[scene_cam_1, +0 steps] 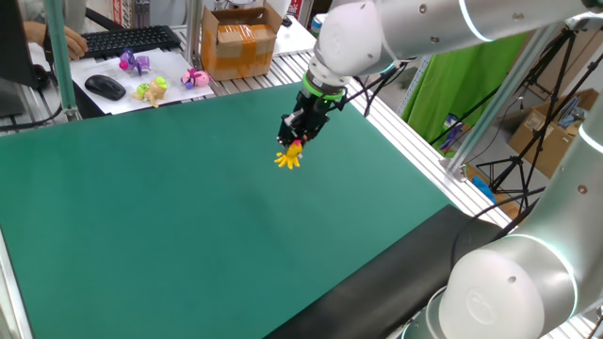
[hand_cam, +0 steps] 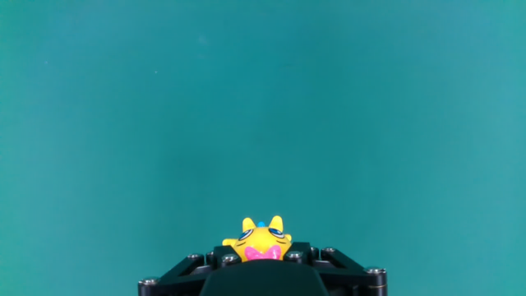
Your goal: Grasp the moving object
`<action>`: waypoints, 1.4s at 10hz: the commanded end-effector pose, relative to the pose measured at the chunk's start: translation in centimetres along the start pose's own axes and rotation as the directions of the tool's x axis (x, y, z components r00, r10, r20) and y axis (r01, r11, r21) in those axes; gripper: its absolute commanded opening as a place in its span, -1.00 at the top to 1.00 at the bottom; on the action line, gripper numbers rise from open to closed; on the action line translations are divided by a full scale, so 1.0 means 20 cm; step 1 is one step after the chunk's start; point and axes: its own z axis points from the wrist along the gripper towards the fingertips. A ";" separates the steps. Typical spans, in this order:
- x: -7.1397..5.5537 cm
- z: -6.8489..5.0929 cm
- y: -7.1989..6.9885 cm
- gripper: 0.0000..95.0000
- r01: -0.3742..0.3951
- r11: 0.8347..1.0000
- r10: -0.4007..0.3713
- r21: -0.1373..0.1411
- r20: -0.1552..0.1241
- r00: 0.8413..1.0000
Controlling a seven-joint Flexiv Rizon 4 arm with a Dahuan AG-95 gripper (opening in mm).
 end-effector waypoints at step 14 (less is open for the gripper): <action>-0.01 -0.12 0.21 1.00 -0.160 0.987 0.160 0.011 -0.052 0.986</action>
